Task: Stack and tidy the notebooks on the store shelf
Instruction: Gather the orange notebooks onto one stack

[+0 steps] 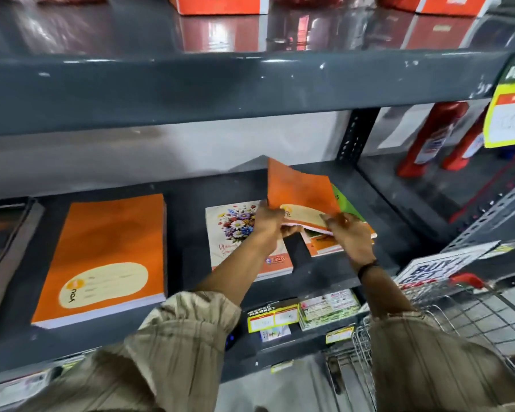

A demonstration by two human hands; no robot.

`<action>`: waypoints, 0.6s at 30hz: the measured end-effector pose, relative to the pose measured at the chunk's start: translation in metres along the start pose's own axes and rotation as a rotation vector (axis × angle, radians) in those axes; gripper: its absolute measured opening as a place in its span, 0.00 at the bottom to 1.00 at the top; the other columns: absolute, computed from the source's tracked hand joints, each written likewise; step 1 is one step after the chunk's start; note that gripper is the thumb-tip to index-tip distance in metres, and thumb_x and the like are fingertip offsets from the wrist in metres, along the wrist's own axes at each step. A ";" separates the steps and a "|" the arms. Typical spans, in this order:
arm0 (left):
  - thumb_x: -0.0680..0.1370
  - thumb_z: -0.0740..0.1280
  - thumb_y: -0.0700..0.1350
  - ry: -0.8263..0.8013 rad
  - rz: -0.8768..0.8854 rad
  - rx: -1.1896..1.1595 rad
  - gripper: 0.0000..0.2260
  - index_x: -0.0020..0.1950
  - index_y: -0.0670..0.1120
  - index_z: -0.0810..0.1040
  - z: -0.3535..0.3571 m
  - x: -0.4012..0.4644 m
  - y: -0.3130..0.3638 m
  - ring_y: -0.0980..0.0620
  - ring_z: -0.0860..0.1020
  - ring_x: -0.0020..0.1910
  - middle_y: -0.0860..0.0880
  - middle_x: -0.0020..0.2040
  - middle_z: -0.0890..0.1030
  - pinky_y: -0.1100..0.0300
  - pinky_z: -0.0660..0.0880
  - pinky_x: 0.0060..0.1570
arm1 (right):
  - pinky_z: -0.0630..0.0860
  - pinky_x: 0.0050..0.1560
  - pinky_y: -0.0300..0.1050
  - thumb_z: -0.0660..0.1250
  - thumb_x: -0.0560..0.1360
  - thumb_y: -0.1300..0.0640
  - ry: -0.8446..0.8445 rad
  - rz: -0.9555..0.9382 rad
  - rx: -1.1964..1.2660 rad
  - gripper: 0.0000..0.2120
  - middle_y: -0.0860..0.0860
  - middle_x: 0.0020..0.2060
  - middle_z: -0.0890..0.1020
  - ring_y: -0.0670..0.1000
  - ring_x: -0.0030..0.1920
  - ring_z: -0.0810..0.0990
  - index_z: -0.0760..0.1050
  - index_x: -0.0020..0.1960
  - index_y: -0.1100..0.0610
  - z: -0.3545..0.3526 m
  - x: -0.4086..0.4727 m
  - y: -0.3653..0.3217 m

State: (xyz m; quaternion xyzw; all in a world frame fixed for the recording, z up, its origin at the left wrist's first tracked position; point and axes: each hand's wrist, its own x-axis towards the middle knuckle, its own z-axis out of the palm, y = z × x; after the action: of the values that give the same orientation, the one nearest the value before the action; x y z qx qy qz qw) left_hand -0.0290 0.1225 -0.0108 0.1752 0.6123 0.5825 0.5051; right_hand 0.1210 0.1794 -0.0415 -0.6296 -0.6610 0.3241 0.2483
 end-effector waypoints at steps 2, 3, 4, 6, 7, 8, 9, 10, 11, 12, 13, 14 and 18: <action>0.77 0.57 0.33 -0.065 0.033 -0.044 0.13 0.60 0.41 0.67 -0.033 -0.012 0.007 0.45 0.81 0.34 0.38 0.52 0.78 0.65 0.75 0.21 | 0.72 0.38 0.38 0.66 0.74 0.46 -0.069 0.097 0.272 0.20 0.59 0.51 0.81 0.57 0.45 0.78 0.75 0.58 0.61 0.007 -0.009 -0.016; 0.77 0.58 0.33 -0.076 0.060 -0.078 0.14 0.61 0.41 0.67 -0.054 -0.020 0.009 0.45 0.81 0.37 0.39 0.52 0.78 0.63 0.78 0.24 | 0.72 0.29 0.35 0.65 0.75 0.46 -0.128 0.140 0.376 0.19 0.57 0.47 0.80 0.54 0.39 0.78 0.75 0.58 0.60 0.014 -0.017 -0.028; 0.77 0.59 0.33 -0.066 0.092 -0.113 0.13 0.61 0.42 0.68 -0.074 -0.028 0.011 0.46 0.81 0.38 0.40 0.52 0.78 0.62 0.79 0.26 | 0.71 0.25 0.33 0.65 0.75 0.47 -0.181 0.153 0.446 0.17 0.55 0.45 0.80 0.50 0.36 0.76 0.74 0.57 0.57 0.020 -0.029 -0.043; 0.76 0.60 0.33 -0.009 0.144 -0.198 0.11 0.56 0.44 0.71 -0.115 -0.049 0.016 0.50 0.83 0.32 0.40 0.50 0.78 0.62 0.79 0.25 | 0.72 0.29 0.34 0.64 0.76 0.48 -0.222 0.062 0.482 0.13 0.53 0.45 0.80 0.49 0.38 0.77 0.74 0.57 0.53 0.040 -0.053 -0.072; 0.76 0.59 0.32 0.037 0.166 -0.228 0.10 0.52 0.46 0.71 -0.140 -0.061 0.020 0.51 0.82 0.28 0.41 0.47 0.79 0.63 0.78 0.23 | 0.72 0.33 0.36 0.63 0.76 0.48 -0.214 -0.024 0.454 0.10 0.54 0.46 0.81 0.51 0.41 0.78 0.75 0.54 0.52 0.054 -0.067 -0.087; 0.76 0.59 0.32 0.077 0.185 -0.239 0.10 0.50 0.47 0.72 -0.160 -0.072 0.022 0.52 0.82 0.26 0.43 0.44 0.80 0.64 0.77 0.21 | 0.70 0.36 0.39 0.63 0.76 0.47 -0.198 -0.120 0.403 0.09 0.55 0.43 0.80 0.53 0.41 0.78 0.76 0.49 0.52 0.065 -0.080 -0.100; 0.76 0.59 0.33 0.122 0.214 -0.203 0.10 0.49 0.48 0.72 -0.181 -0.084 0.025 0.53 0.81 0.24 0.45 0.40 0.82 0.65 0.76 0.20 | 0.68 0.36 0.40 0.63 0.76 0.47 -0.197 -0.217 0.343 0.10 0.53 0.39 0.80 0.54 0.40 0.77 0.76 0.47 0.53 0.078 -0.095 -0.113; 0.76 0.60 0.33 0.173 0.251 -0.142 0.09 0.49 0.47 0.72 -0.207 -0.096 0.027 0.52 0.80 0.23 0.47 0.38 0.82 0.66 0.75 0.19 | 0.66 0.35 0.40 0.63 0.76 0.46 -0.199 -0.290 0.289 0.12 0.52 0.35 0.79 0.55 0.39 0.77 0.76 0.46 0.55 0.096 -0.112 -0.126; 0.76 0.61 0.34 0.241 0.287 -0.068 0.09 0.50 0.47 0.72 -0.230 -0.105 0.027 0.50 0.79 0.23 0.48 0.38 0.81 0.66 0.74 0.19 | 0.67 0.34 0.43 0.63 0.76 0.44 -0.201 -0.334 0.222 0.15 0.53 0.35 0.80 0.56 0.38 0.78 0.75 0.47 0.57 0.112 -0.125 -0.136; 0.76 0.61 0.34 0.310 0.313 0.001 0.09 0.52 0.46 0.71 -0.252 -0.114 0.027 0.47 0.79 0.25 0.48 0.40 0.80 0.66 0.74 0.19 | 0.68 0.35 0.44 0.62 0.75 0.43 -0.195 -0.360 0.145 0.17 0.56 0.37 0.82 0.58 0.40 0.79 0.75 0.48 0.58 0.129 -0.140 -0.146; 0.76 0.62 0.35 0.366 0.322 0.081 0.09 0.54 0.46 0.71 -0.269 -0.118 0.024 0.45 0.78 0.28 0.47 0.42 0.78 0.66 0.73 0.19 | 0.71 0.36 0.47 0.62 0.75 0.41 -0.180 -0.372 0.056 0.19 0.58 0.41 0.83 0.60 0.43 0.81 0.75 0.49 0.58 0.143 -0.150 -0.152; 0.76 0.62 0.35 0.408 0.325 0.159 0.10 0.55 0.46 0.71 -0.287 -0.120 0.020 0.43 0.78 0.32 0.46 0.43 0.78 0.64 0.74 0.21 | 0.72 0.37 0.48 0.62 0.75 0.41 -0.172 -0.385 -0.020 0.20 0.59 0.43 0.83 0.61 0.45 0.81 0.75 0.50 0.59 0.154 -0.161 -0.160; 0.68 0.65 0.48 0.520 0.287 0.505 0.17 0.56 0.47 0.73 -0.334 -0.129 0.002 0.39 0.79 0.48 0.43 0.49 0.81 0.46 0.77 0.47 | 0.69 0.37 0.45 0.62 0.76 0.43 -0.179 -0.425 -0.182 0.19 0.59 0.46 0.83 0.60 0.47 0.81 0.74 0.50 0.60 0.190 -0.188 -0.174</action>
State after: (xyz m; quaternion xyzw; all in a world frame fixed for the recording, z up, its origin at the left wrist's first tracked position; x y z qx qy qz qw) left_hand -0.2495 -0.1591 -0.0184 0.2245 0.8131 0.5034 0.1873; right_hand -0.1196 -0.0292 -0.0240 -0.4648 -0.8244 0.2584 0.1937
